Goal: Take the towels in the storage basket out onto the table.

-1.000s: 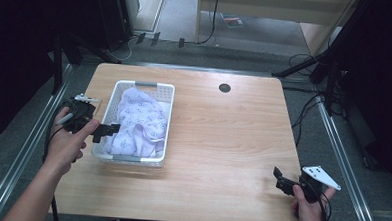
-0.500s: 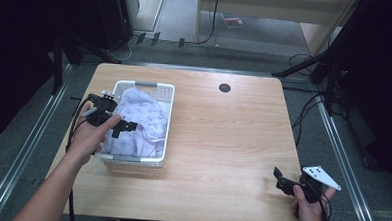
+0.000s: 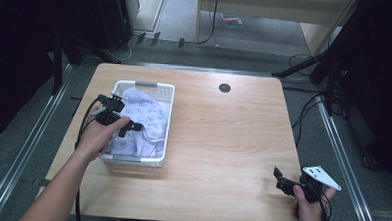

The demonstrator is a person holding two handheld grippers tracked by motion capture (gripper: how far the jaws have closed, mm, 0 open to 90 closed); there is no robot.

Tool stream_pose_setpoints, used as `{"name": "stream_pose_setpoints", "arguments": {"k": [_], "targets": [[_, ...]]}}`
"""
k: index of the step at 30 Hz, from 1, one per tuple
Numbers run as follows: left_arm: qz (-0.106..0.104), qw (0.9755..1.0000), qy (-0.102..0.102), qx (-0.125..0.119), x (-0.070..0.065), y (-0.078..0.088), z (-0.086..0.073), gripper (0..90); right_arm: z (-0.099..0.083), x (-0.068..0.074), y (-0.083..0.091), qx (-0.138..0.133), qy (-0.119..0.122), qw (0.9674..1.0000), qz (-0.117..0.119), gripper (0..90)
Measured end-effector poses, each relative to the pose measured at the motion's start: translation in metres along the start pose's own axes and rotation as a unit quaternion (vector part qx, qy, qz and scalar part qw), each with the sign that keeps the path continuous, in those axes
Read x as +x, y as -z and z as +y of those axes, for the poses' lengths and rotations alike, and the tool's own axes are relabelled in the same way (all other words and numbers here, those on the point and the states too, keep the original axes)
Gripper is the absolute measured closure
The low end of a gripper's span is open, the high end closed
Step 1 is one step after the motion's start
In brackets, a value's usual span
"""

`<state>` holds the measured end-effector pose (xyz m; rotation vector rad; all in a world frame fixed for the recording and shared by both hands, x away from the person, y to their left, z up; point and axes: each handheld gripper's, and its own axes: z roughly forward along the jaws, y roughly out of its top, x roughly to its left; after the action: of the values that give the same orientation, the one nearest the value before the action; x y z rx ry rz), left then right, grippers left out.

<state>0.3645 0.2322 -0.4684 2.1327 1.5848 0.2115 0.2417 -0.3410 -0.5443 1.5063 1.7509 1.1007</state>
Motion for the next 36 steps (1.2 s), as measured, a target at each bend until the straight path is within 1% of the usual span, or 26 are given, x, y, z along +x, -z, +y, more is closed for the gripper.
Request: {"name": "stream_pose_setpoints", "arguments": {"k": [1,2,4,5,6,7,8,10,11,13,15,16,17,18,19,21,22,23,26,28,34,35,36], "targets": [[0.0,0.9999,-0.007,0.015,-0.003,-0.005,0.001,0.0,0.0,0.0,0.0,0.0,0.001,1.0,0.0,0.0],[0.003,0.9996,-0.014,0.024,-0.004,-0.009,0.001,0.0,0.0,0.0,0.0,0.0,0.001,1.0,0.0,0.0],[0.005,0.9995,-0.014,0.027,-0.005,-0.011,0.001,0.0,0.0,0.0,0.0,0.0,0.002,1.0,0.0,0.0],[0.01,0.9991,-0.016,0.038,-0.007,-0.016,0.002,0.0,0.0,0.0,0.0,0.0,0.003,1.0,0.0,0.0],[0.01,0.9991,-0.016,0.038,-0.007,-0.016,0.002,0.0,0.0,0.0,0.0,0.0,0.002,1.0,0.0,0.0],[0.012,0.9986,-0.014,0.049,-0.007,-0.02,0.004,0.0,0.0,0.0,0.0,0.0,0.002,1.0,0.0,0.0],[0.012,0.9986,-0.014,0.049,-0.007,-0.02,0.004,0.0,0.0,0.0,0.0,0.0,0.002,1.0,0.0,0.0],[0.015,0.998,-0.013,0.06,-0.01,-0.025,0.005,0.0,0.0,0.0,0.0,0.0,0.001,1.0,0.0,0.0],[0.018,0.997,-0.02,0.073,-0.012,-0.029,0.005,0.0,0.0,0.0,0.0,0.0,0.001,1.0,0.0,0.0],[0.015,0.9958,-0.02,0.088,-0.014,-0.033,0.006,0.0,0.0,0.0,0.0,0.0,0.001,1.0,0.0,0.0],[0.013,0.9946,-0.024,0.1,-0.017,-0.039,0.006,0.0,0.0,0.0,0.0,0.0,0.0,1.0,-0.001,0.0],[0.013,0.9946,-0.024,0.1,-0.017,-0.039,0.006,0.0,0.0,0.0,0.0,0.0,0.0,1.0,-0.002,0.0],[0.019,0.9929,-0.029,0.114,-0.02,-0.045,0.006,0.0,0.0,0.0,0.0,0.0,0.0,1.0,-0.003,0.0],[0.019,0.9929,-0.029,0.114,-0.02,-0.045,0.006,0.0,0.0,0.0,0.0,0.0,0.0,1.0,-0.003,0.0],[0.021,0.9921,-0.029,0.12,-0.022,-0.048,0.006,0.0,0.0,0.0,0.0,0.0,0.0,1.0,-0.004,0.0],[0.019,0.9905,-0.031,0.132,-0.023,-0.053,0.006,0.0,0.0,0.0,-0.001,-0.001,-0.002,0.9999,-0.016,0.0],[0.019,0.9905,-0.031,0.132,-0.023,-0.053,0.006,0.0,0.0,0.0,-0.001,-0.001,-0.002,0.9999,-0.016,0.0],[0.016,0.9897,-0.031,0.139,-0.022,-0.057,0.006,0.0,0.0,0.0,-0.001,-0.001,-0.001,0.9999,-0.012,0.0],[0.012,0.9899,-0.025,0.139,-0.021,-0.059,0.006,0.0,0.0,0.001,-0.001,0.0,0.0,0.9999,-0.013,0.0],[0.011,0.9892,-0.034,0.142,-0.021,-0.06,0.006,0.0,0.0,0.001,-0.001,-0.001,0.002,0.9999,-0.011,0.0],[0.015,0.9885,-0.043,0.144,-0.023,-0.061,0.005,0.0,0.0,0.001,-0.001,0.0,0.005,0.9999,-0.009,0.0],[0.018,0.9884,-0.046,0.144,-0.023,-0.061,0.005,0.8,0.0,0.001,-0.001,0.001,0.004,0.9999,-0.009,0.0],[0.018,0.9884,-0.046,0.144,-0.023,-0.061,0.005,3.6,0.0,0.001,-0.001,0.001,0.004,0.9999,-0.009,0.0]]}}
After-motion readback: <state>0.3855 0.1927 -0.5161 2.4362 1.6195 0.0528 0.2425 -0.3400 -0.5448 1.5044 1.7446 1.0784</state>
